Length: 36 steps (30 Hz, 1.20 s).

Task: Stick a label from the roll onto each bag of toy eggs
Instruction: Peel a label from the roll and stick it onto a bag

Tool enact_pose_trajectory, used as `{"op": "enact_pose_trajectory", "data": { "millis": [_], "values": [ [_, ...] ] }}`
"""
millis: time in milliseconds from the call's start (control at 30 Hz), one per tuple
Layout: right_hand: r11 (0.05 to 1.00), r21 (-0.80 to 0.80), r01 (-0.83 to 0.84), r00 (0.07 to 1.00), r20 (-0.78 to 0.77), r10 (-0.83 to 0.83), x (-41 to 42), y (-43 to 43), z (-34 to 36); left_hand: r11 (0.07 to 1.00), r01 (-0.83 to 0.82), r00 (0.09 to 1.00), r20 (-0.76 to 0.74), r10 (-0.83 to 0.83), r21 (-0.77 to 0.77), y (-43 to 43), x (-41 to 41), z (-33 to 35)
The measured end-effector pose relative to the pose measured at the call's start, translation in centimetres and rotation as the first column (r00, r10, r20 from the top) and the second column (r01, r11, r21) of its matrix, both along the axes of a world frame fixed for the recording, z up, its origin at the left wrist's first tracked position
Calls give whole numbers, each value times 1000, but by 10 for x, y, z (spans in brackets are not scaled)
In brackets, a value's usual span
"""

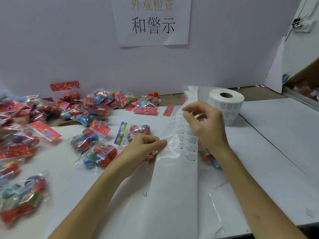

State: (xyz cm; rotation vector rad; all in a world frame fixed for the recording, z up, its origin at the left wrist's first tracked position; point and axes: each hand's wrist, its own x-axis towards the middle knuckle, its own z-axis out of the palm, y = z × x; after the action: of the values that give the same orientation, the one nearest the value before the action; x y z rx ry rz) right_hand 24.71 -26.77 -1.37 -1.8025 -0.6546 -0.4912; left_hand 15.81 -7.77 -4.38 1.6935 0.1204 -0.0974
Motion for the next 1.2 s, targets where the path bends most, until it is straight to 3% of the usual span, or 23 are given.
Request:
{"op": "enact_pose_trajectory", "data": {
  "millis": [100,233,367,500,1200],
  "values": [
    [933,-214,-289,957,-70,280,-12,10,-4,991,-109,994,3,110,-72,0,0,-1],
    [846,-428,-317,946,-85,312,-15,19,-10,964,-153,988,-18,153,-216,4,1,-2],
    [864,-420,-278,960,-94,264,-12,18,-12,892,-132,991,-75,110,-433,2,3,1],
    [877,-388,-283,959,-89,270,-7,16,-14,839,-126,990,-119,73,-529,5,3,1],
    [940,-190,-285,946,101,307,-7,21,-23,861,-285,958,-112,263,-421,4,6,1]
  ]
}}
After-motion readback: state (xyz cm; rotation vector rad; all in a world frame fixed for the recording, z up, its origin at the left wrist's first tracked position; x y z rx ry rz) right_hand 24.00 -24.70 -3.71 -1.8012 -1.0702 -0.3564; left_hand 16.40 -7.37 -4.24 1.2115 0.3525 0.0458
